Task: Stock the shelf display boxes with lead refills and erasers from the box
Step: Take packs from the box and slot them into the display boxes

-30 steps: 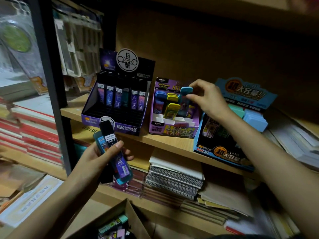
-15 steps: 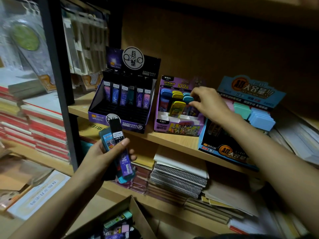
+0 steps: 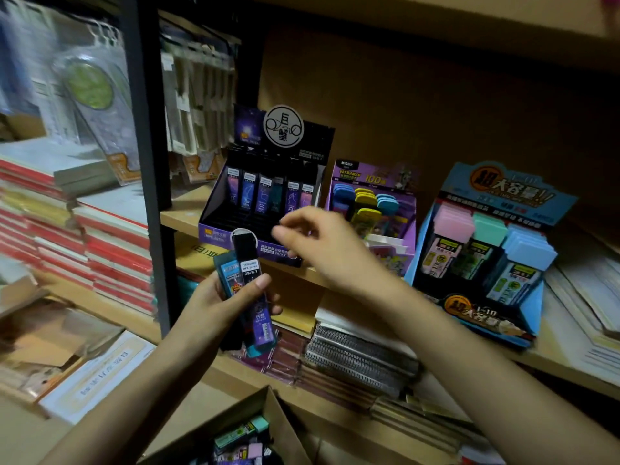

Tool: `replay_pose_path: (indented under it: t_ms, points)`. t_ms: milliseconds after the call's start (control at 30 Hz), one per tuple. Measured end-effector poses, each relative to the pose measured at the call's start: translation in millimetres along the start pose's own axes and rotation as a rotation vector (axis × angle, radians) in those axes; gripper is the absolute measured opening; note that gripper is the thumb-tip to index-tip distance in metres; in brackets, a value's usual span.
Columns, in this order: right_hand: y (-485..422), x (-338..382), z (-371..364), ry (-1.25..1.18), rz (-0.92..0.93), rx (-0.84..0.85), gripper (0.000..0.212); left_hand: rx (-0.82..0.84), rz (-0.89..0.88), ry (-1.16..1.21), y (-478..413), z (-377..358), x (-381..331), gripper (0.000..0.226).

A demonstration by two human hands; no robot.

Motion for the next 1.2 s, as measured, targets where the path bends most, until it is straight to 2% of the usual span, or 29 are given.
replay_pose_path:
  t_ms: [67, 133, 233, 367, 433, 500, 567, 633, 733, 900, 1100, 1200]
  points:
    - [-2, 0, -24, -0.067, -0.045, 0.058, 0.032, 0.004, -0.008, -0.006, 1, 3, -2, 0.025]
    - [-5, 2, -35, -0.129, -0.049, 0.078, 0.028, 0.0, -0.021, -0.035, 1, 7, -3, 0.026]
    - [-13, 3, -41, -0.198, -0.048, 0.029, 0.02, -0.017, -0.028, -0.029, 0, 16, -4, 0.031]
    - [-24, 4, -43, -0.449, -0.132, -0.017, 0.011, -0.048, -0.027, 0.051, 0, 23, -6, 0.031]
    - [-38, 1, -30, -0.495, -0.131, -0.146, 0.011, -0.075, -0.033, 0.074, -2, 30, -8, 0.029]
    - [-56, -3, -8, -0.489, -0.116, -0.346, 0.012, -0.085, -0.037, 0.103, -3, 39, -10, 0.029]
    - [-74, -9, 13, -0.405, -0.081, -0.512, 0.014, -0.081, -0.043, 0.114, -5, 48, -12, 0.031]
    - [-90, -19, 24, -0.267, -0.036, -0.591, 0.017, -0.086, -0.044, 0.118, -7, 56, -12, 0.033]
    - [-109, -32, 23, -0.095, -0.006, -0.588, 0.013, -0.107, -0.059, 0.105, -10, 64, -9, 0.036]
    - [-120, -44, 9, 0.064, 0.009, -0.49, 0.012, -0.114, -0.065, 0.154, -16, 68, -8, 0.036]
    - [-120, -48, 1, 0.034, 0.007, -0.437, 0.016, -0.134, -0.044, 0.195, -23, 70, -4, 0.042]
    - [-124, -53, -4, 0.051, -0.042, -0.42, 0.019, -0.125, 0.009, 0.242, -28, 71, -5, 0.034]
Point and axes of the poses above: each hand's wrist, its own y-axis away from the middle knuckle, its own z-axis out of the back of the hand, x = y × z, the point moved 1 cm from there along -y, towards the middle knuckle, and after that the axes turned 13 degrees about z, right-handed, at the moved point
